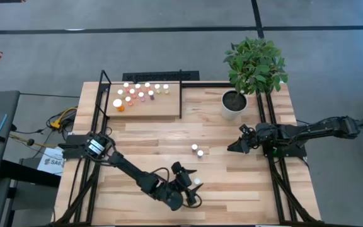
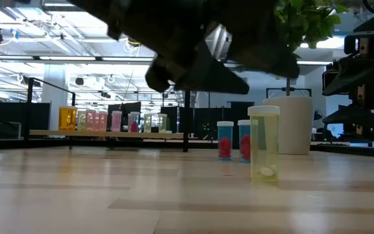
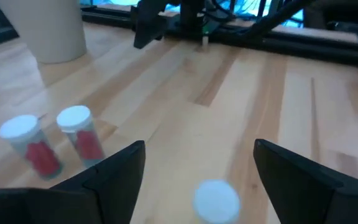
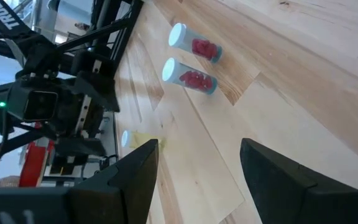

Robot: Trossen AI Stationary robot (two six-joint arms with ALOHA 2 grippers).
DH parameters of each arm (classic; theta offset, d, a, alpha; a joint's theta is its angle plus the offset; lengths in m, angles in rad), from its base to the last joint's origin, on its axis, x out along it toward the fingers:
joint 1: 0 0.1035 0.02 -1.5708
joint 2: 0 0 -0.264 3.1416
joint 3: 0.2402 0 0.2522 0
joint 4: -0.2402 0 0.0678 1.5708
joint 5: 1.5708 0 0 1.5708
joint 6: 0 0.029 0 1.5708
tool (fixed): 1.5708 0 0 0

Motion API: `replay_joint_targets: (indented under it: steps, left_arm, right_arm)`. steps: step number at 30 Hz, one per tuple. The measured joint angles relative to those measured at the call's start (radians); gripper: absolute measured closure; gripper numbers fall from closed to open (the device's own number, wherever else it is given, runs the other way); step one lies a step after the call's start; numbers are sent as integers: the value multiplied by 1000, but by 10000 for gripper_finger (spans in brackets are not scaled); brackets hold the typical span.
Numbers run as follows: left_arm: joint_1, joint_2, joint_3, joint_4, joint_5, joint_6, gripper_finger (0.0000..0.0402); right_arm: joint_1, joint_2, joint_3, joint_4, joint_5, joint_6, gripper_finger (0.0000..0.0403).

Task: Pick and place medicine bottles onto shelf by color
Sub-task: Put the yellow pill bottle on the shelf

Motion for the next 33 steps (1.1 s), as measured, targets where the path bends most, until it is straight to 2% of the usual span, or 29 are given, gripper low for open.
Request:
replay_joint_targets:
  steps: [17,24,28,33]
  left_arm:
    - [17,167,7,170,12,-69,113]
    - [11,171,10,183,11,8,118]
    - [10,171,10,180,10,-23,145]
    - [11,171,10,179,11,-83,215]
  right_arm:
    - [0,1,0,0,0,0,153]
    - [0,1,0,0,0,0,153]
    - [0,1,0,0,0,0,153]
    - [0,1,0,0,0,0,153]
